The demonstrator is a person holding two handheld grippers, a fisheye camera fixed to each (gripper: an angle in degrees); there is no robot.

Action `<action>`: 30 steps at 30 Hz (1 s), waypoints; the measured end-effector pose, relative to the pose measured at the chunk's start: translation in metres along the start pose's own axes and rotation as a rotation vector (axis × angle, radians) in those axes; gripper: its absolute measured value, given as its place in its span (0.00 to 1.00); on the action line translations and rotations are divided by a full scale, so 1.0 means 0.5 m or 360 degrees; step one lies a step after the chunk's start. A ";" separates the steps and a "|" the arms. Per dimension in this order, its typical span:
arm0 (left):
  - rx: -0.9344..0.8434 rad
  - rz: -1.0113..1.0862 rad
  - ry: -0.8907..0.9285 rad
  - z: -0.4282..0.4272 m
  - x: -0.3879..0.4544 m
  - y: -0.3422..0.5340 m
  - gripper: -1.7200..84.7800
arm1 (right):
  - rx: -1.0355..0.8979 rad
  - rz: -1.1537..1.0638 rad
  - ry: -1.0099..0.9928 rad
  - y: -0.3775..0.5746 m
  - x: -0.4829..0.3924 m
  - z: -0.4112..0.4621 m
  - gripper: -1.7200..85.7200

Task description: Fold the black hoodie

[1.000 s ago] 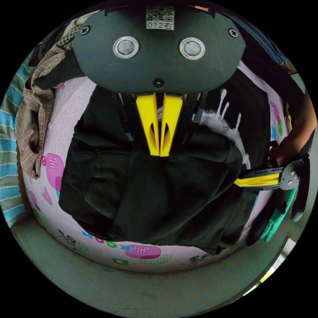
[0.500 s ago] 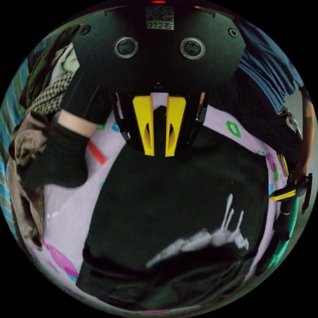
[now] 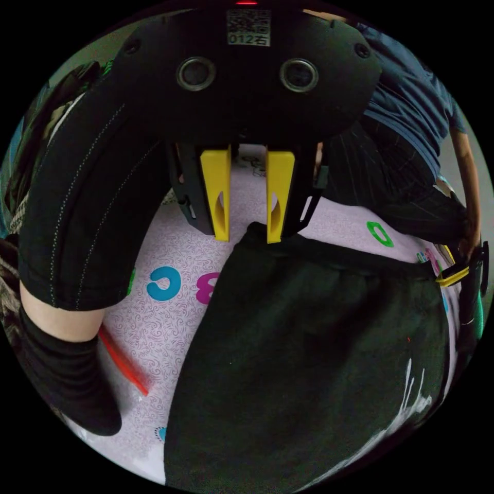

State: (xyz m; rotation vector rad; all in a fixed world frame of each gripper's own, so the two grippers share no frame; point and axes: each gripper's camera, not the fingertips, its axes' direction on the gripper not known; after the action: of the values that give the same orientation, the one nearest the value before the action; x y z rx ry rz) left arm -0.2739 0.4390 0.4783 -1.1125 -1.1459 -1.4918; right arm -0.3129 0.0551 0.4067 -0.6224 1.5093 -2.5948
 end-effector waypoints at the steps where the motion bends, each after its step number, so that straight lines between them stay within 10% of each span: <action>1: -0.0013 -0.0005 0.0005 0.003 -0.006 0.000 0.13 | -0.0010 0.0002 -0.0005 -0.007 0.003 0.003 0.13; 16: 0.0165 -0.0100 0.0210 -0.061 -0.106 0.047 0.13 | 0.0049 -0.0005 -0.0008 -0.046 0.058 -0.008 0.11; 30: -0.0280 0.0070 0.0152 -0.014 -0.132 0.051 0.09 | -0.0052 -0.0029 -0.0072 -0.088 0.173 0.009 0.08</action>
State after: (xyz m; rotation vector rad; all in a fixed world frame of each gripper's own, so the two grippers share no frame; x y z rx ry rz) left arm -0.2388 0.4377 0.4168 -1.1634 -0.9330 -1.6181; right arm -0.3846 0.0512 0.4725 -0.6960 1.5424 -2.5561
